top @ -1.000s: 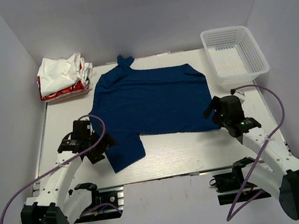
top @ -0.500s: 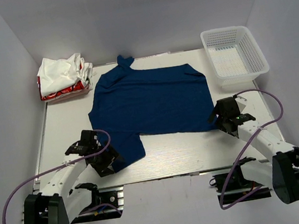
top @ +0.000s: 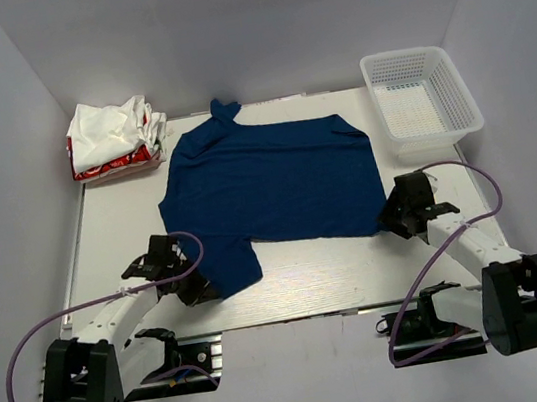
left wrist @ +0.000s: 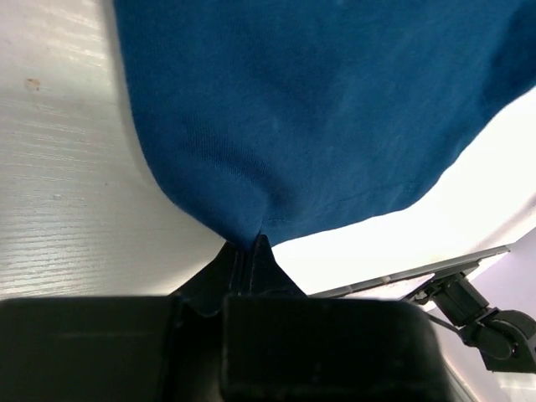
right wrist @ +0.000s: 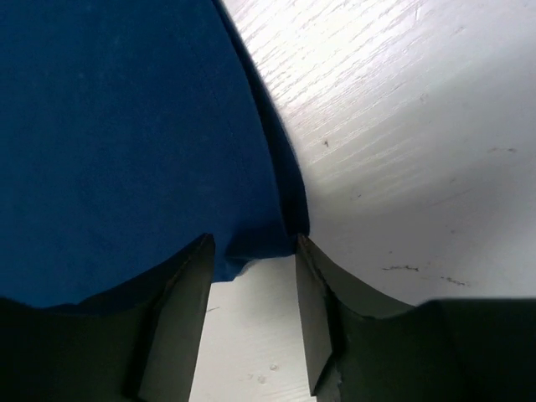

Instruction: Fold and stack the t-shirts

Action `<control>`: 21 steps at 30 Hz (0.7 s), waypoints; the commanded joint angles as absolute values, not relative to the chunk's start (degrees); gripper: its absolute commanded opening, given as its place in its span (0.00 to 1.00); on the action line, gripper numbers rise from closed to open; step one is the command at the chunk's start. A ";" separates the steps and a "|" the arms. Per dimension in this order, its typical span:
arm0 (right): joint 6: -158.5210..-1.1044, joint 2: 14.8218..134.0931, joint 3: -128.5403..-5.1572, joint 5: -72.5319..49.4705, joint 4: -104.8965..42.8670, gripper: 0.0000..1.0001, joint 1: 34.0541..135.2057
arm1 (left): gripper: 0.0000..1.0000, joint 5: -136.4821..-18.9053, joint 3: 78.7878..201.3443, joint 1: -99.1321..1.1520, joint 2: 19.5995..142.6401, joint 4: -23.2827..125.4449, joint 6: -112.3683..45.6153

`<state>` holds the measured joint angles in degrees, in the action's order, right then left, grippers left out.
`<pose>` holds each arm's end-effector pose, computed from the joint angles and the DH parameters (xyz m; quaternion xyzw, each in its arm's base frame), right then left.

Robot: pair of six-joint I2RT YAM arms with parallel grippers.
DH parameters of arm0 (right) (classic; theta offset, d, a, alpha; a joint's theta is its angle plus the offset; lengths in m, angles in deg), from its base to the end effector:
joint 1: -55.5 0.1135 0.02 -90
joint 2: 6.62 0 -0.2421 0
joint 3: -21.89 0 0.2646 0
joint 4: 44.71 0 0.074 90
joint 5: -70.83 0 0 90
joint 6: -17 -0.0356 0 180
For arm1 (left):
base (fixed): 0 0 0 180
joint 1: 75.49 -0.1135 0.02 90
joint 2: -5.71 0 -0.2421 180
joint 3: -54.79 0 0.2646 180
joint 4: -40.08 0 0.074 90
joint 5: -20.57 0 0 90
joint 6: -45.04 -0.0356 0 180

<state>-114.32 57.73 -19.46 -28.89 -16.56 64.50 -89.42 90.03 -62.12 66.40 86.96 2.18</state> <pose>0.2253 0.0296 0.1434 0.2886 0.8947 0.0686 0.3339 0.1655 -0.0518 0.1085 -0.2571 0.9389 -0.2244 0.0442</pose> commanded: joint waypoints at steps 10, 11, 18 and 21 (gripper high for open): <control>-112.64 61.58 -19.95 -25.15 -17.37 0.03 63.50 | 0.00 -90.53 96.54 -61.87 62.32 83.34 -0.04; -111.94 60.97 -20.74 -24.37 -17.20 0.00 63.41 | 0.00 -91.14 97.07 -61.87 63.01 82.20 -0.04; -110.17 60.79 -24.25 -23.31 -16.58 0.00 63.50 | 0.00 -91.14 104.70 -61.87 68.28 74.98 -1.09; -109.39 62.46 -27.67 -24.01 -16.32 0.00 63.50 | 0.00 -90.53 108.76 -62.66 72.94 71.13 -1.63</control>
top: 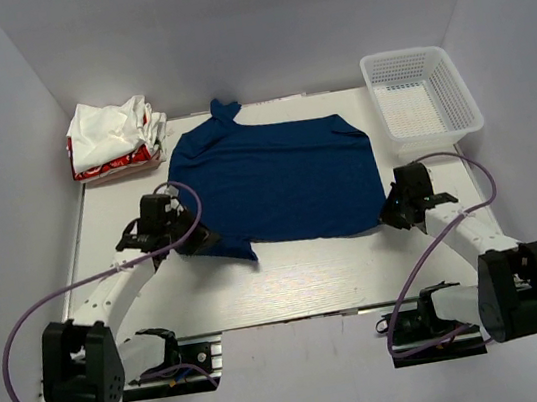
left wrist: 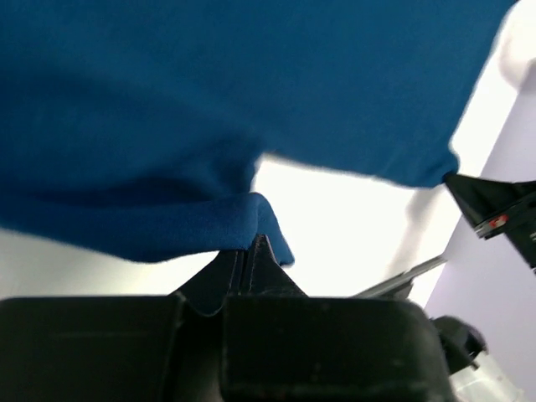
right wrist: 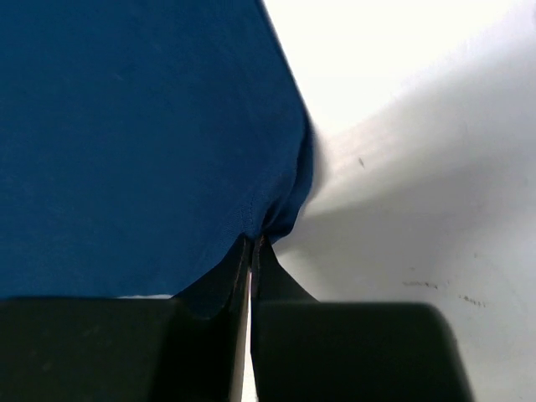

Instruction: Fold and stack the t-shirts

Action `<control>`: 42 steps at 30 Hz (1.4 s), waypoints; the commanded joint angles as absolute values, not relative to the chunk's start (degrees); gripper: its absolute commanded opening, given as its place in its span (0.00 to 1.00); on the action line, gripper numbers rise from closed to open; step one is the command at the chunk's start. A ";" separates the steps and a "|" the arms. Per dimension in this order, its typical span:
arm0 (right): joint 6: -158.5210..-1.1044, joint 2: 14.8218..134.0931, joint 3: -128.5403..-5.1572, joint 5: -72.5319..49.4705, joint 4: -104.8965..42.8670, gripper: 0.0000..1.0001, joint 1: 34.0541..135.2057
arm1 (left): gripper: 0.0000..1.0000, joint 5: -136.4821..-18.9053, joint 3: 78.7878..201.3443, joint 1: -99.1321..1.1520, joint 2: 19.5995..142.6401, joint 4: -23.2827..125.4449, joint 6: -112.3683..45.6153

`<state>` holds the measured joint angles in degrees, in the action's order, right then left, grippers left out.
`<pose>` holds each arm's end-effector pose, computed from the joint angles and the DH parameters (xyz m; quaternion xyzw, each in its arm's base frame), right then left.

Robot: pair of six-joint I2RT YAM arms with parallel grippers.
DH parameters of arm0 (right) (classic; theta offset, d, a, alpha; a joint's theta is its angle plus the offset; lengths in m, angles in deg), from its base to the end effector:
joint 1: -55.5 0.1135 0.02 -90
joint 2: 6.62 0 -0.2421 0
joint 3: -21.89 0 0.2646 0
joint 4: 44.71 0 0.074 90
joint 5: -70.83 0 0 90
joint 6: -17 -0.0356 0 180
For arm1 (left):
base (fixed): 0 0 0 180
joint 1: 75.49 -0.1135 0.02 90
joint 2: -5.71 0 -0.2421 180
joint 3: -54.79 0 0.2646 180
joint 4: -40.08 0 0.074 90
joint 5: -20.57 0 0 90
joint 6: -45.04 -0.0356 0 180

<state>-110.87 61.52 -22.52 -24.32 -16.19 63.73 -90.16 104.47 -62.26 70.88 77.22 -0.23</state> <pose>0.2371 0.0311 0.1452 0.2558 0.9101 0.0874 0.3140 0.2292 -0.0668 0.1773 -0.1975 0.9125 -0.3018 0.1931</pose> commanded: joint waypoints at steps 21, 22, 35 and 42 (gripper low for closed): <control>-103.94 85.82 -57.99 -25.41 -9.73 0.00 63.41 | 0.00 -78.05 147.87 -63.71 103.44 64.88 -16.46; -103.94 86.53 -59.06 -25.76 -8.86 0.00 63.33 | 0.00 -78.05 149.36 -64.23 105.28 64.35 -17.44; -105.87 102.97 -76.11 -28.75 -2.88 0.31 62.62 | 0.00 -80.07 172.12 -68.45 131.03 62.14 -20.96; -102.27 102.11 -77.97 -24.98 -3.04 0.79 63.50 | 1.00 -84.28 183.74 -69.60 137.29 69.53 -21.49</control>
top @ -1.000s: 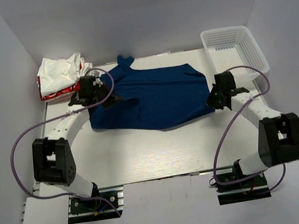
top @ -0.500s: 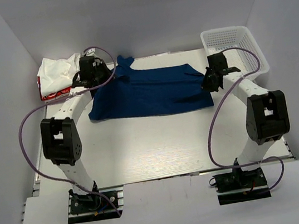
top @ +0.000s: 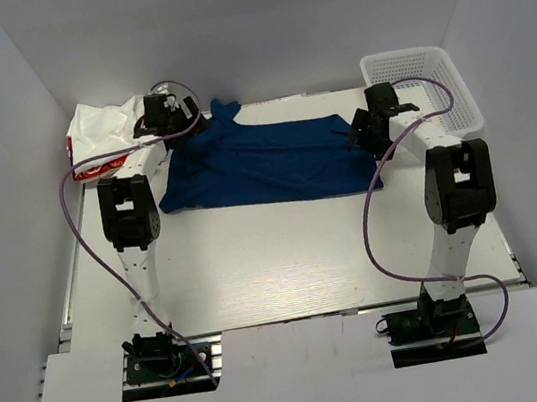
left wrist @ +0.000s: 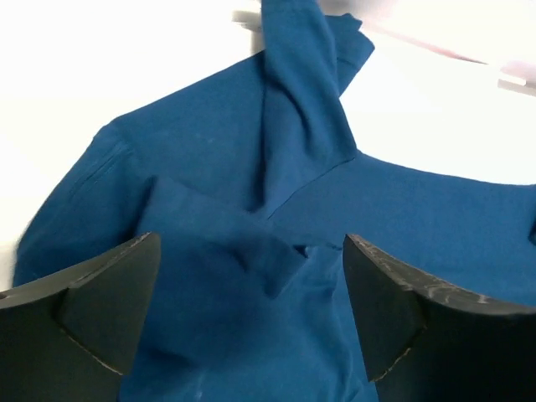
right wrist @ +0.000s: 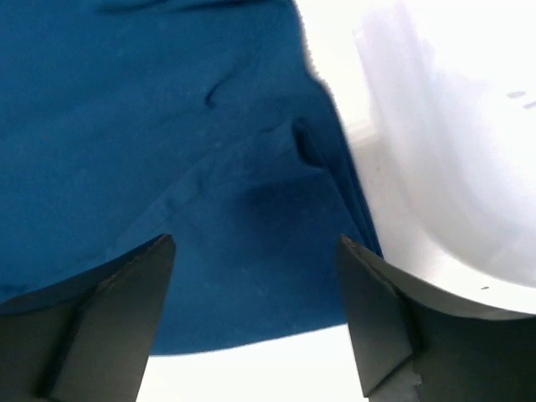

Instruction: Fold and stack the t-shirts

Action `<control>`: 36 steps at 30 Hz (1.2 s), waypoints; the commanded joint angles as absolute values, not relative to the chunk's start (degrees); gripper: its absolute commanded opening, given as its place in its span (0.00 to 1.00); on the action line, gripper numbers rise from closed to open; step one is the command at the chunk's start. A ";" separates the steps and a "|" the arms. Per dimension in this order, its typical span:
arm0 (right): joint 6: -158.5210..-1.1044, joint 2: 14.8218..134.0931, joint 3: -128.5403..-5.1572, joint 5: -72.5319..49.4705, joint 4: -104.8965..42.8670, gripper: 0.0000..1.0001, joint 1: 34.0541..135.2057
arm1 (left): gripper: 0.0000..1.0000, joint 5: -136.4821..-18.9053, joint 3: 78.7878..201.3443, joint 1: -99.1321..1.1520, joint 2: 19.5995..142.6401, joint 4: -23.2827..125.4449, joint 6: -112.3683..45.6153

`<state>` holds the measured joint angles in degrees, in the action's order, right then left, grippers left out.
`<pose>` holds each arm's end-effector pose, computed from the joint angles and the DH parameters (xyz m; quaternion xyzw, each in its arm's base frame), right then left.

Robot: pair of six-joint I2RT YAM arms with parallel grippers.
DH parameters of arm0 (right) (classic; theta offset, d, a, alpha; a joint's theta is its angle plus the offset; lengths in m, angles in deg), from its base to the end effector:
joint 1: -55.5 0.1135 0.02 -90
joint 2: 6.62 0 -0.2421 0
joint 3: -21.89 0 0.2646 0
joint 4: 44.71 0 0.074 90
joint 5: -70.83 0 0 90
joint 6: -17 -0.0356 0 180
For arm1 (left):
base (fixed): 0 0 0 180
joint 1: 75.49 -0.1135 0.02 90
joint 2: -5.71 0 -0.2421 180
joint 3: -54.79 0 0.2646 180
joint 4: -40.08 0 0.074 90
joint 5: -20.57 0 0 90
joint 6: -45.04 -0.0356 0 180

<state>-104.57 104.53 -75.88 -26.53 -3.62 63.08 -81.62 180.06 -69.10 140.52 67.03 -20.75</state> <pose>0.4252 0.0520 0.1891 0.2167 0.9255 0.0444 0.3074 0.5348 -0.0675 0.1767 -0.0903 0.8846 -0.2096 0.4067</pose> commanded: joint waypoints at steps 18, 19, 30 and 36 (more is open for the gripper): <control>-100.50 112.55 -78.06 -18.72 -9.20 0.90 68.16 | 1.00 -81.83 150.78 -70.21 126.04 68.91 -18.24; -101.12 112.47 -77.35 -18.91 -9.37 0.90 68.07 | 1.00 -80.61 149.65 -70.22 126.82 69.79 -18.24; -107.71 91.35 -47.40 -20.05 -13.76 0.90 66.05 | 1.00 -77.25 119.69 -69.52 106.93 77.79 -5.59; -108.86 73.75 -25.07 -17.06 -14.38 0.90 67.45 | 1.00 -78.05 99.74 -68.81 80.73 83.84 -0.22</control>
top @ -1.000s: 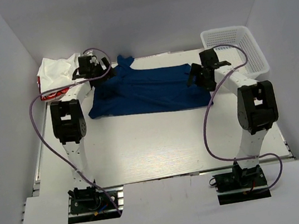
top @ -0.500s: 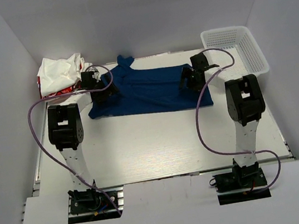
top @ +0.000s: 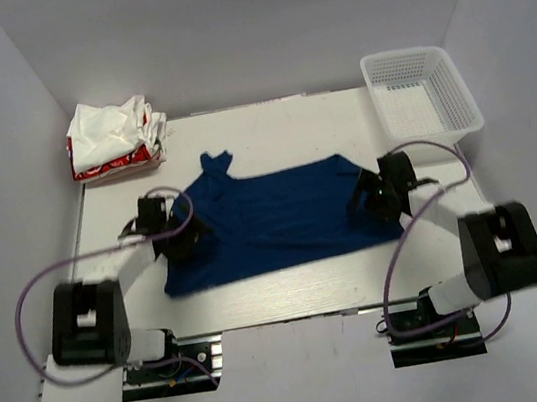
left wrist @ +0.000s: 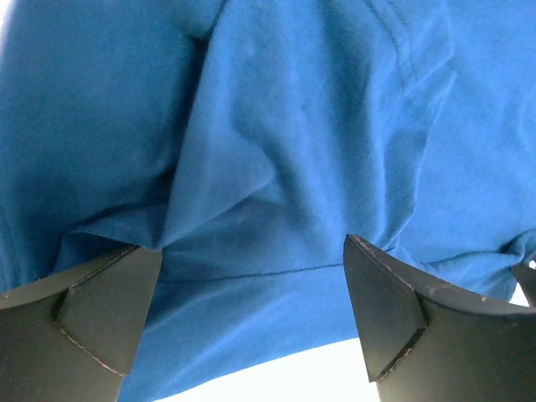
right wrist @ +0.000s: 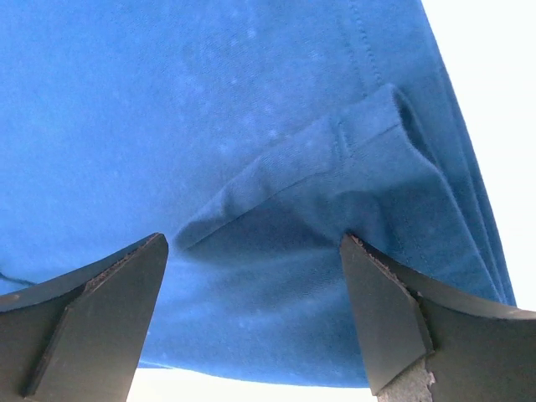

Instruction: Fold and stack the t-shirts

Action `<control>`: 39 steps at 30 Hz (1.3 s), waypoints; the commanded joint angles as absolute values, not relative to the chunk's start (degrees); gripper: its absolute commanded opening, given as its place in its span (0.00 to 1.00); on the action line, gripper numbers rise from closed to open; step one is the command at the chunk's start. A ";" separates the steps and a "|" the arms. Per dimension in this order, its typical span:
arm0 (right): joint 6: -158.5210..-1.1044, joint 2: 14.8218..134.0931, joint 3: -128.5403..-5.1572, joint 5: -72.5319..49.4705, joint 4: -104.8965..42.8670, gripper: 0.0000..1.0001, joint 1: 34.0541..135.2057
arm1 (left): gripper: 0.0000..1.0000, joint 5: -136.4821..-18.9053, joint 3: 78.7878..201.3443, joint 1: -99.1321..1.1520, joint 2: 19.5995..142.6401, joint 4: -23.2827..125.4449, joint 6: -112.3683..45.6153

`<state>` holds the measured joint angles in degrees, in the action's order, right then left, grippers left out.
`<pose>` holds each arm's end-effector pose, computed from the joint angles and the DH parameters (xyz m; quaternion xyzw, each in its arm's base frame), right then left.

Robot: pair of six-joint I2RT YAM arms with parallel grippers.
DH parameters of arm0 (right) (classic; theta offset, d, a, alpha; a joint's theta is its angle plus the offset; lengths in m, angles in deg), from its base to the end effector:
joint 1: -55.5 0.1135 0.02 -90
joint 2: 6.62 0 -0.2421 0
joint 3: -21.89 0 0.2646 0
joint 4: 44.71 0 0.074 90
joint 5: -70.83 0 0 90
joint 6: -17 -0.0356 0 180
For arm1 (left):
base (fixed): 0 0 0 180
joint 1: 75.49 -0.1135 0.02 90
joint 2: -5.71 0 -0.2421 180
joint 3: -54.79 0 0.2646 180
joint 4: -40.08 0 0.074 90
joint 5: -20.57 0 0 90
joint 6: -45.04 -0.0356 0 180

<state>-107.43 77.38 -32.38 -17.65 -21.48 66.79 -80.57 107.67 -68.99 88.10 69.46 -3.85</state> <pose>0.2847 0.0578 0.1356 0.1860 0.9297 0.1350 0.2878 0.2720 -0.0379 0.1299 -0.2604 0.9232 -0.1933 0.2064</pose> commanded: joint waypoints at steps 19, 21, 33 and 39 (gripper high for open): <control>-94.27 63.59 -35.77 -18.73 -9.20 0.90 70.45 | 0.97 -70.85 143.02 -66.96 105.61 84.29 -12.70; -94.01 65.36 -36.48 -23.29 -8.23 0.90 70.53 | 0.92 -70.05 150.32 -66.36 110.98 85.97 -14.36; -94.53 67.29 -36.04 -27.52 -7.79 0.90 70.44 | 0.00 -67.51 162.56 -62.83 124.90 89.04 -15.07; -94.36 67.82 -34.46 -26.12 -9.37 0.90 70.36 | 0.00 -55.39 156.76 -62.83 113.40 92.56 -11.65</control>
<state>-95.00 67.46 -34.44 -26.13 -7.97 70.53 -63.10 158.33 -62.56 123.38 90.37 -13.23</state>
